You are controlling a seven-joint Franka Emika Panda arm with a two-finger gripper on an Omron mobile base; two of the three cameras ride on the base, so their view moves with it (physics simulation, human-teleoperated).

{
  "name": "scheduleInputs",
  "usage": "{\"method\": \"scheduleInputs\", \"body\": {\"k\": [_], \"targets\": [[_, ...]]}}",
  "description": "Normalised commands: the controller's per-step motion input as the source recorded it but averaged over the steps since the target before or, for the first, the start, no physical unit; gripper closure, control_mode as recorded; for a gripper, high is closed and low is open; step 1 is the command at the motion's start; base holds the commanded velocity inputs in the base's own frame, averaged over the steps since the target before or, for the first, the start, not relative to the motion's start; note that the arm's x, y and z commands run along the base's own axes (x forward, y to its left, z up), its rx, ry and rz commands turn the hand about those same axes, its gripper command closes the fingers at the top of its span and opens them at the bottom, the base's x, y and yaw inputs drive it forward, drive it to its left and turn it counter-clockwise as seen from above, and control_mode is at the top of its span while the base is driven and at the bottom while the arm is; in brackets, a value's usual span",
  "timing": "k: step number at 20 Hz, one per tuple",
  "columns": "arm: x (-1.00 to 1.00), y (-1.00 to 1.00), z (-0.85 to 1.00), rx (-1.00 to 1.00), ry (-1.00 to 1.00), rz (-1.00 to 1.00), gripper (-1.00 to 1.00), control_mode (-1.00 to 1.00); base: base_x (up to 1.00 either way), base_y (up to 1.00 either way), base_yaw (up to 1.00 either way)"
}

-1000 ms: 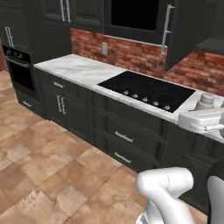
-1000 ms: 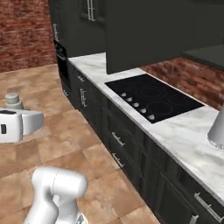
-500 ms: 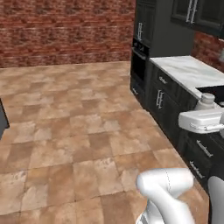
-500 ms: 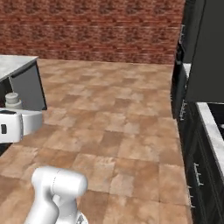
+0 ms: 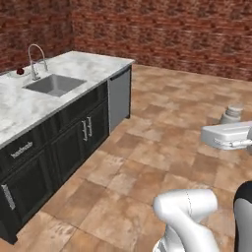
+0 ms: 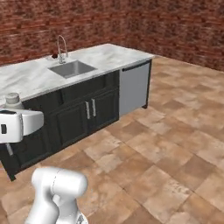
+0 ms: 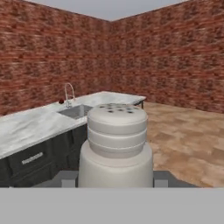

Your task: Retrieve the shaker from the cabinet and place it next the steak on a plate on the dining table.

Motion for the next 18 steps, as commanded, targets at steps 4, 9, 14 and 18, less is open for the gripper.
{"method": "scheduleInputs", "body": {"k": [4,9,14,18], "targets": [[0.0,0.0,0.0,0.0,0.0,0.0,1.0,1.0,0.0,0.01,1.0],[0.0,0.0,0.0,0.0,0.0,0.0,1.0,1.0,0.9,-0.29,0.55],[0.0,0.0,0.0,0.0,0.0,0.0,1.0,1.0,0.97,0.83,0.22],[0.0,0.0,0.0,0.0,0.0,0.0,1.0,1.0,0.8,1.0,0.0]]}}
